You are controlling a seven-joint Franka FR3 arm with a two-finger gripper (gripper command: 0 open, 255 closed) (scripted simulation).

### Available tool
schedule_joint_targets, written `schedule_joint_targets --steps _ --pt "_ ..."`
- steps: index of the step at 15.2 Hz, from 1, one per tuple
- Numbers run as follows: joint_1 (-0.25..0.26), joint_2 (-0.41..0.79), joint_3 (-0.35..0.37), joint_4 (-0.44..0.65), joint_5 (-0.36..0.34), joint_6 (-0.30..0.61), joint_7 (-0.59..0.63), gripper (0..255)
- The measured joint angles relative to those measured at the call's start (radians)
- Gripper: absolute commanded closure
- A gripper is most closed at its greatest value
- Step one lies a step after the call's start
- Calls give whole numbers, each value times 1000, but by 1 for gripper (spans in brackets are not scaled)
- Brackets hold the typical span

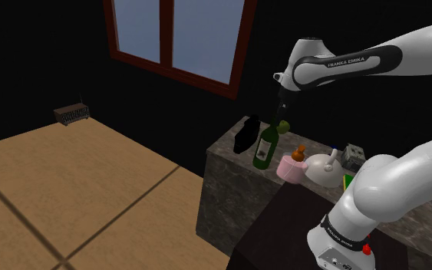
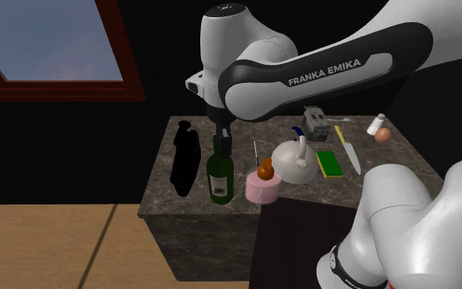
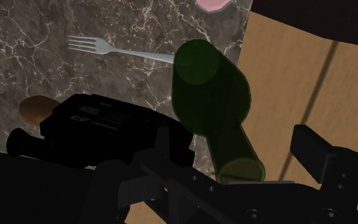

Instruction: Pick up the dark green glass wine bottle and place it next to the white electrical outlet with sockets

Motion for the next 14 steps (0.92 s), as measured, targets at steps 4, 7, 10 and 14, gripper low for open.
schedule_joint_targets --steps 4,7,10,14 --pt "0 0 0 0 0 0 0 255" --pt "0 0 0 0 0 0 0 255" --pt "0 0 0 0 0 0 0 255" --pt "1 -8 4 20 3 -28 -2 255"
